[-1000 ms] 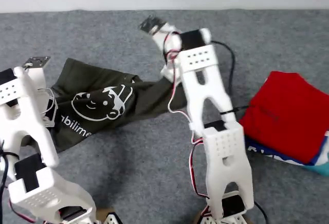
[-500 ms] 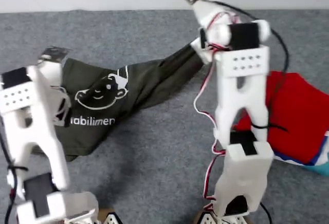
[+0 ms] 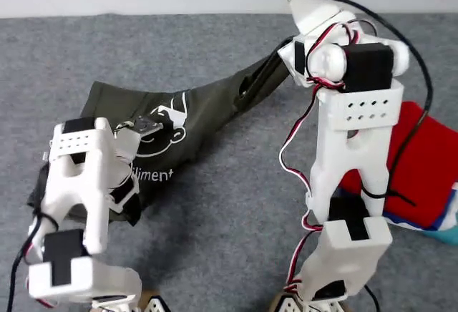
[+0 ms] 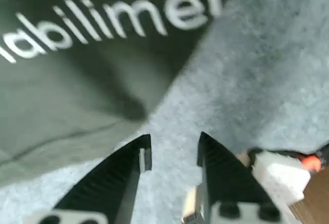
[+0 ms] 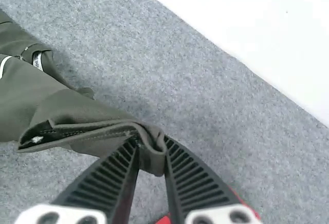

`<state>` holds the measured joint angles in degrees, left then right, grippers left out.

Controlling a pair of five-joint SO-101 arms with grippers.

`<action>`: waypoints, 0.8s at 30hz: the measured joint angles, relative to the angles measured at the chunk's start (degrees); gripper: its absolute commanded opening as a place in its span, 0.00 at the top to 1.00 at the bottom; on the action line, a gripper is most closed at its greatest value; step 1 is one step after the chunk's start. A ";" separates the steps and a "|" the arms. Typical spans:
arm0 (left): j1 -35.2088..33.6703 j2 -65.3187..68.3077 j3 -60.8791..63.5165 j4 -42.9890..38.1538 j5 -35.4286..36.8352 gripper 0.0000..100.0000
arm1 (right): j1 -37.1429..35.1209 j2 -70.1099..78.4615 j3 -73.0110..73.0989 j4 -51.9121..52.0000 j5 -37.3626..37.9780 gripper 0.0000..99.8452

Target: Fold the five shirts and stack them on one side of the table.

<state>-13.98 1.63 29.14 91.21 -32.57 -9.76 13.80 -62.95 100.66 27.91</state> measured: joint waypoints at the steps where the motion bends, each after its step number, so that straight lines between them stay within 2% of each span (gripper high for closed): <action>1: -0.62 1.49 0.00 -1.58 -0.18 0.83 | 0.00 0.00 0.00 0.00 -0.18 0.99; 7: -6.07 11.87 -7.82 -5.54 -1.49 0.83 | 0.00 0.00 0.00 0.00 -0.79 0.99; 16: -13.45 30.51 -36.84 -5.01 -1.58 0.83 | 0.00 0.00 0.00 0.00 -0.79 0.99; 24: -15.91 38.42 -68.13 6.86 0.26 0.83 | 0.00 0.00 0.62 0.00 -1.85 0.99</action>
<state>-29.89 40.04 -38.99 98.07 -32.31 -9.76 13.80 -62.33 100.66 26.07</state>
